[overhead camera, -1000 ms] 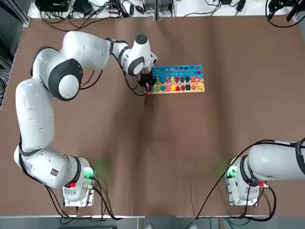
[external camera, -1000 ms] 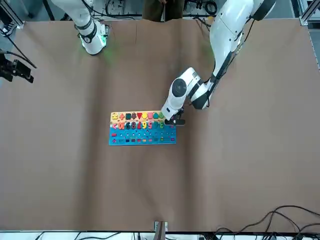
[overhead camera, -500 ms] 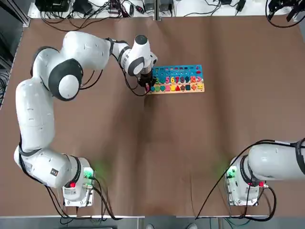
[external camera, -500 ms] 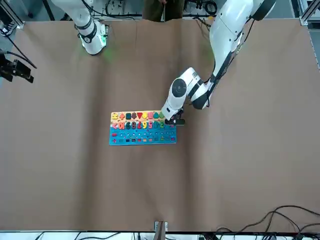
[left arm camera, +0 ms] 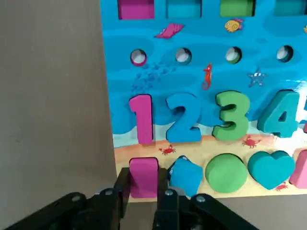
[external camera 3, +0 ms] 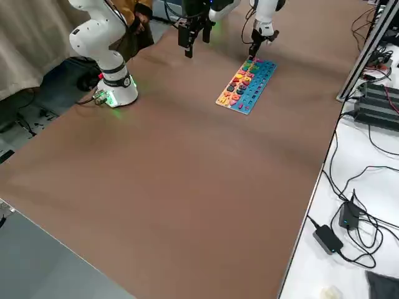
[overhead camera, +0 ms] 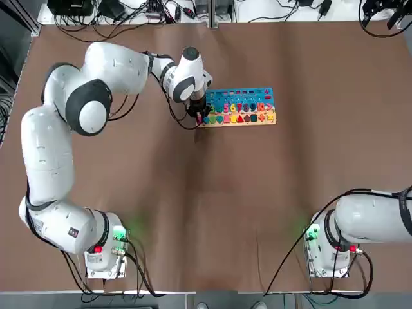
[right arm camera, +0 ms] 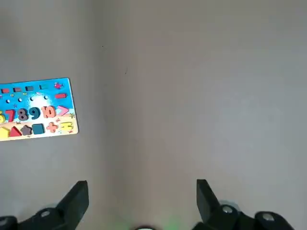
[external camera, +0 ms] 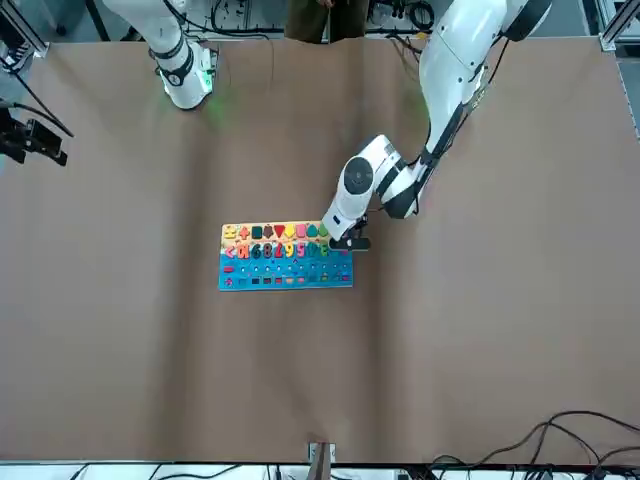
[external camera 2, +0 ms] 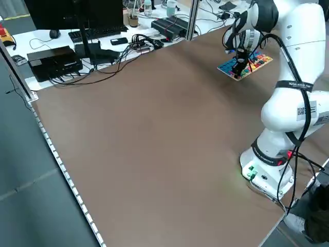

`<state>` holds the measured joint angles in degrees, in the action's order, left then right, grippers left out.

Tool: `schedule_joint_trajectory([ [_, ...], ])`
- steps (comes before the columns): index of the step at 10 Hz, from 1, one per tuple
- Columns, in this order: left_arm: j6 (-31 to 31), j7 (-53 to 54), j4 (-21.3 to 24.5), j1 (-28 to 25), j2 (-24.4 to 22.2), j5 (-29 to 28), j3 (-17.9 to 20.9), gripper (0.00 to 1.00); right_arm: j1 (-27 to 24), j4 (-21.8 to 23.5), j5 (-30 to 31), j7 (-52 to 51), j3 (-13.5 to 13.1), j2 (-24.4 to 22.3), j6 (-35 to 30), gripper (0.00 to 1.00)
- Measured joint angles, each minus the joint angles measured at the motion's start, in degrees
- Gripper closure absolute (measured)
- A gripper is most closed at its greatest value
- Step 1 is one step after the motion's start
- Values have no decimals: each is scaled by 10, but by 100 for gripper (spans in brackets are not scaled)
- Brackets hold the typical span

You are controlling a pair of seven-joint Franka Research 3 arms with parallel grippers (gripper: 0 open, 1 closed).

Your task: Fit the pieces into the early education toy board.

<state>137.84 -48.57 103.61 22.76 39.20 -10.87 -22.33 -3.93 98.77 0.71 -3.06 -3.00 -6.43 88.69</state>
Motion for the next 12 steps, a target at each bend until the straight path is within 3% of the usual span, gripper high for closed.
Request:
schedule_joint_trajectory([
  [12, -20, 0, -3, 0, -1, 0, 0, 74, 0, -2, 0, 0, 1, 0, 1, 1],
])
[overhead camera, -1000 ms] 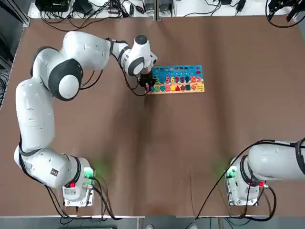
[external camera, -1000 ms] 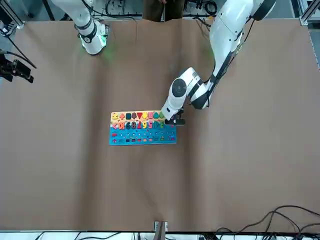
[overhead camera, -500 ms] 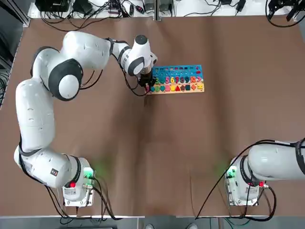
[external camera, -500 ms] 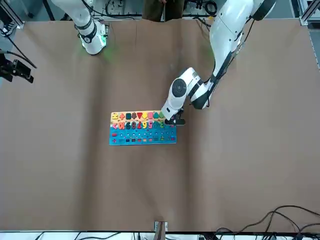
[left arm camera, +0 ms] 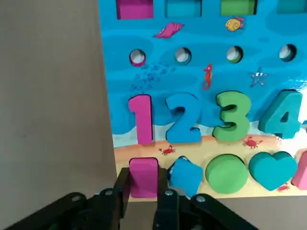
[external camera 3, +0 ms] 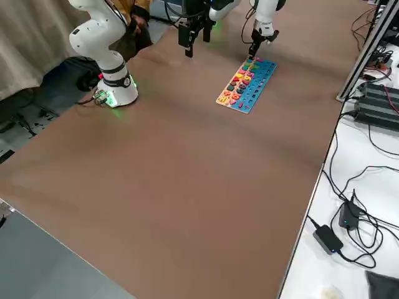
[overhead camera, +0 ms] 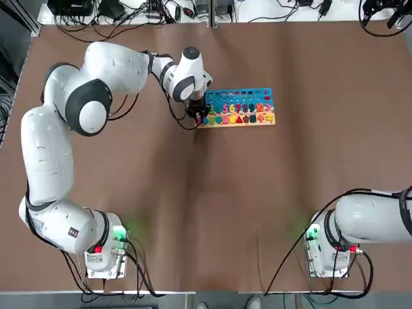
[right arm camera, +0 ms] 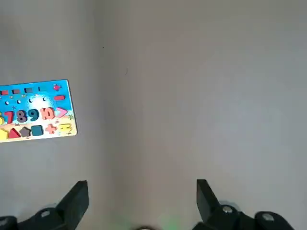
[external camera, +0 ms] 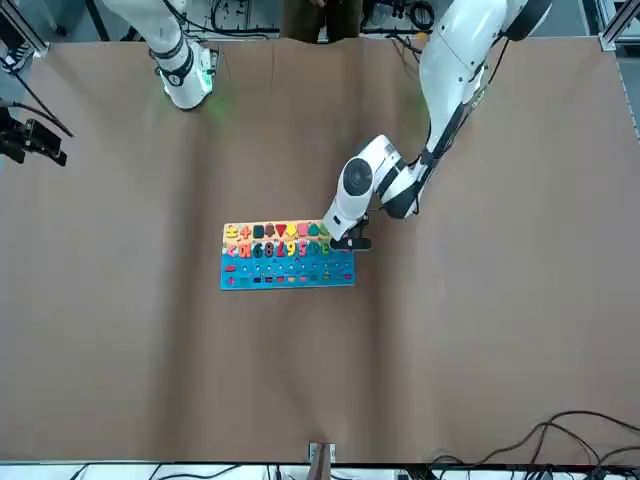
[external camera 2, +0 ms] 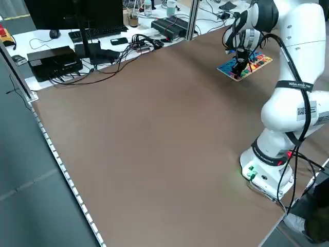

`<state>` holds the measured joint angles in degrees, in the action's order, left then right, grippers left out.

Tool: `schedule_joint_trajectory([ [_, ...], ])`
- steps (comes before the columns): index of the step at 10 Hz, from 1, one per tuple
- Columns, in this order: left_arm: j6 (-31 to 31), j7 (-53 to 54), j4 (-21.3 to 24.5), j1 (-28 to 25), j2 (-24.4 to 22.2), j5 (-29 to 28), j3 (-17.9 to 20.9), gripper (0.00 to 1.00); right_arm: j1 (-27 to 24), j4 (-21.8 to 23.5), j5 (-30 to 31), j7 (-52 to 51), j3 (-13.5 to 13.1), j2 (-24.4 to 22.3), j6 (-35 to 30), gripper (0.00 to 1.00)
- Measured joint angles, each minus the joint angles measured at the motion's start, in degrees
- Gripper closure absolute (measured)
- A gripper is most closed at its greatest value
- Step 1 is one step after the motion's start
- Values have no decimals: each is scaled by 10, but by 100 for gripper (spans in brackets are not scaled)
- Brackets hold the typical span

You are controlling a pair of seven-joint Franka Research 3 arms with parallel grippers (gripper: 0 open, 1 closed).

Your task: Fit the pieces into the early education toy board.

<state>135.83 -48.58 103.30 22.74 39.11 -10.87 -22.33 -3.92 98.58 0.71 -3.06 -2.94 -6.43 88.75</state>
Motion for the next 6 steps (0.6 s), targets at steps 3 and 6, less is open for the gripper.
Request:
schedule_joint_trajectory([
  [3, -11, 0, 0, 0, -1, 0, 0, 74, 0, 0, 0, 0, 0, 0, 0, 1],
  [6, -12, 0, 0, 0, -1, 0, 0, 74, 0, 0, 0, 0, 0, 0, 0, 1],
])
